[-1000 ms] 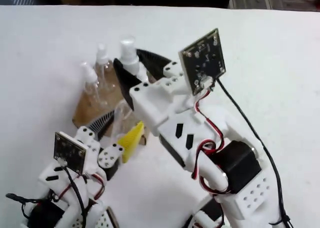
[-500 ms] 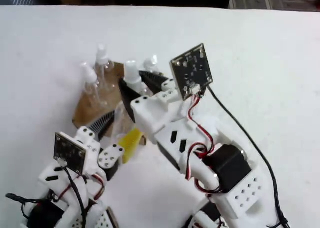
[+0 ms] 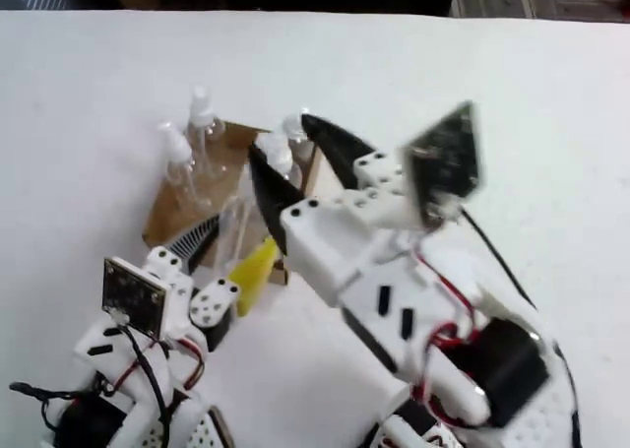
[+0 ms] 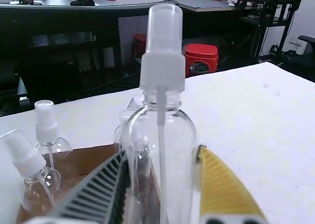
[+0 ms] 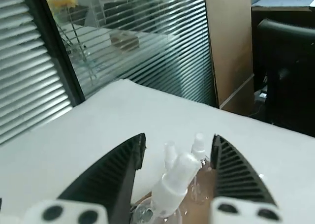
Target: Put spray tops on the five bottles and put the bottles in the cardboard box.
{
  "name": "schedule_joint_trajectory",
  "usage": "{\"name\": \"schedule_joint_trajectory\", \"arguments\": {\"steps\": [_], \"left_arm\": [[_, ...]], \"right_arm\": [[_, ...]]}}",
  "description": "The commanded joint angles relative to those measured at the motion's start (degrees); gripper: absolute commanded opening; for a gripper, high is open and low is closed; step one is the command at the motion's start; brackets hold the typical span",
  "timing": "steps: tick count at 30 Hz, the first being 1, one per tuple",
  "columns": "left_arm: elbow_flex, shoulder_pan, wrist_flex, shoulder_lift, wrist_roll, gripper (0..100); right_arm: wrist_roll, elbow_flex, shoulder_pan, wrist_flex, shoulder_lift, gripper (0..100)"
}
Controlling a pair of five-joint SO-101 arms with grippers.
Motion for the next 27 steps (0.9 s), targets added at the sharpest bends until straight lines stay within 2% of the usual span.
{"name": "schedule_joint_trajectory", "arguments": {"steps": [1,2,4,7,10,18,24,27], "left_arm": [[-0.4,-1.4,-1.8,-0.3,0.7,2],[-0.4,-1.4,-1.8,-0.3,0.7,2],[-0.4,-1.4,-1.8,-0.3,0.7,2],[-0.5,-1.4,-1.8,-0.3,0.7,2],[-0.5,-1.4,-1.8,-0.3,0.6,2],[-0.5,-0.9,-1.8,-0.3,0.4,2],[-0.5,-0.9,-1.8,-0.3,0.4,2],[-0.5,-0.9,-1.8,-0.3,0.4,2]], "right_arm": [[-0.3,-5.5,4.5,0.2,-0.2,4.2],[-0.2,-6.0,6.2,0.3,0.7,0.0],[-0.1,-5.9,10.2,0.7,3.6,4.2],[-0.4,-5.8,15.3,1.4,9.5,1.6],[-0.1,-5.8,16.4,1.1,15.3,1.6],[0.3,-5.9,11.6,-3.2,20.6,1.6],[0.3,-5.9,2.9,4.9,17.0,1.6],[0.3,-6.1,2.9,5.1,16.2,1.7]]}}
